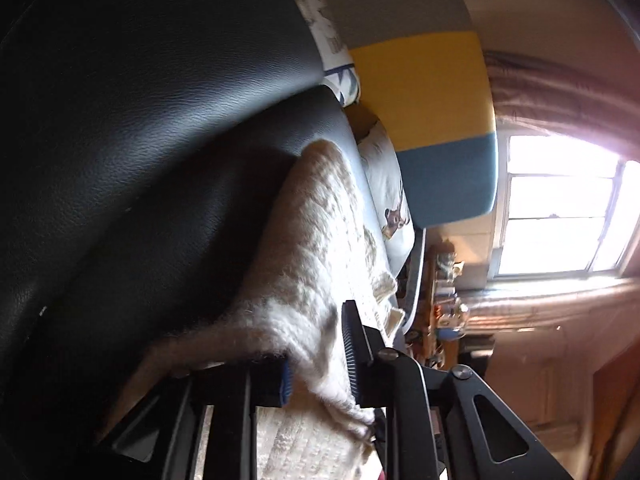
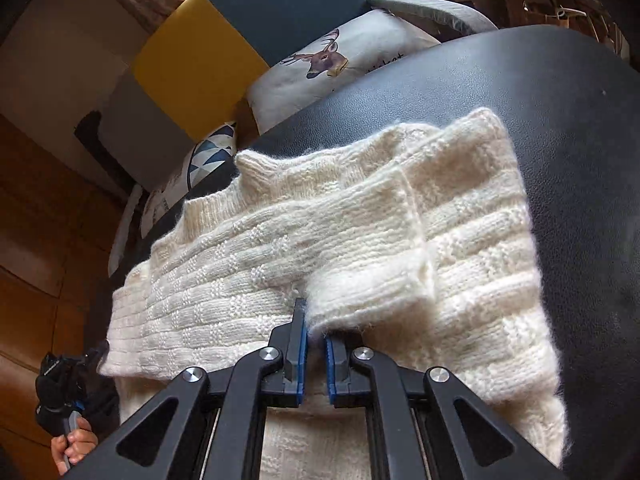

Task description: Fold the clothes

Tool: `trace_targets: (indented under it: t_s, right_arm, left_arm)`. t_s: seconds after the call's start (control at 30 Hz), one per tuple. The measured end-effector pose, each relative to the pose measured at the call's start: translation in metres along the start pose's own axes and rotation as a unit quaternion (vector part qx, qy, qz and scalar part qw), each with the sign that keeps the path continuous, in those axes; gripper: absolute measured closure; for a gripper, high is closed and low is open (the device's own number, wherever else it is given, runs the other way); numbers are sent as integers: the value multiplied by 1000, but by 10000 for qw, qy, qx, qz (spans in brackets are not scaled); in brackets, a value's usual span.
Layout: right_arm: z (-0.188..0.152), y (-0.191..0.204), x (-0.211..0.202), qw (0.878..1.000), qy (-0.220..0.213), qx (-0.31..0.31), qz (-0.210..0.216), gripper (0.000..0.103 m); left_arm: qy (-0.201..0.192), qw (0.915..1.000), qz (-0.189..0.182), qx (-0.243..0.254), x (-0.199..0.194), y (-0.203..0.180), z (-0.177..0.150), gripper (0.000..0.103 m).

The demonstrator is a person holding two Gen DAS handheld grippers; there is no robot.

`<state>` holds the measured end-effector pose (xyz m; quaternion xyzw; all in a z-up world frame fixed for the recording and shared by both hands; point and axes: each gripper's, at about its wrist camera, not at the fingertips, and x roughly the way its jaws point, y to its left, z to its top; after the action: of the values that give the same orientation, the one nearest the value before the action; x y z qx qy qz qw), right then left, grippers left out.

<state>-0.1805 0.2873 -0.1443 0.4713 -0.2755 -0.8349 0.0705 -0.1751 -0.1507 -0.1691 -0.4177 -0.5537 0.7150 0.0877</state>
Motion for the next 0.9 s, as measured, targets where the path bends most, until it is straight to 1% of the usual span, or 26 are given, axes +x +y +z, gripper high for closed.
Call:
trace_targets:
  t_s: [0.03, 0.1, 0.17, 0.23, 0.27, 0.3, 0.37, 0.43, 0.47, 0.5, 0.53, 0.57, 0.6, 0.63, 0.67, 0.7, 0.73, 0.83, 0.9]
  right_arm:
    - [1, 2, -4, 10000, -62, -70, 1, 97]
    - [2, 4, -12, 9997, -171, -184, -58, 97]
    - [3, 4, -19, 9991, -261, -267, -179, 97]
    - [3, 4, -25, 9983, -351, -349, -300, 97]
    - [3, 4, -28, 9978, -396, -390, -361, 97]
    - [0, -5, -23, 9983, -269, -280, -426, 97]
    - [-8, -22, -16, 9997, -185, 56, -167, 97]
    - [-12, -35, -18, 9987, -242, 383, 237, 94]
    - [-12, -39, -18, 9974, -265, 518, 421, 91]
    - [-12, -44, -18, 9954, -275, 673, 630, 82]
    - [-12, -49, -18, 9926, -284, 829, 839, 81]
    - [-11, -51, -20, 9904, -350, 960, 931, 81]
    - [-11, -51, -22, 9897, -408, 989, 951, 81]
    - [-10, -51, -23, 9890, -466, 1015, 970, 80]
    - [-9, -45, -22, 9917, -452, 860, 841, 80]
    - [-7, -39, -22, 9941, -435, 698, 708, 83]
    - [-7, -30, -21, 9953, -416, 537, 692, 87]
    - [-7, -2, -17, 9970, -343, 8, 690, 87]
    - [-10, 9, -7, 9984, -160, -245, 490, 87]
  left_arm:
    - [32, 10000, -11, 52, 1, -3, -1, 89]
    - [48, 9998, -25, 208, 1, -10, -5, 89]
    - [36, 9982, 163, 567, 4, -22, -6, 89]
    - [216, 9969, 433, 622, 13, -21, -9, 89]
    - [359, 9970, 440, 529, 20, -17, -9, 89]
    - [434, 9969, 484, 432, 24, -12, -9, 89]
    - [412, 9982, 377, 222, 20, 0, -12, 89]
    - [381, 9990, 255, -11, 17, 10, -12, 89]
    - [361, 9991, 138, -178, 16, 13, -10, 89]
    - [342, 9989, 16, -304, 14, 18, -10, 89]
    - [310, 9988, -80, -378, 13, 20, -9, 89]
    - [280, 9986, -173, -406, 11, 22, -9, 89]
    - [232, 9986, -235, -421, 9, 23, -9, 90]
    - [185, 9984, -298, -436, 8, 24, -8, 94]
    - [137, 9982, -360, -456, 6, 25, -8, 95]
    - [75, 9977, -410, -526, 3, 29, -7, 96]
    - [14, 9972, -460, -595, 0, 32, -6, 96]
    - [-169, 9947, -611, -813, -8, 43, -2, 96]
    - [-204, 9903, -748, -1155, -13, 60, 0, 96]
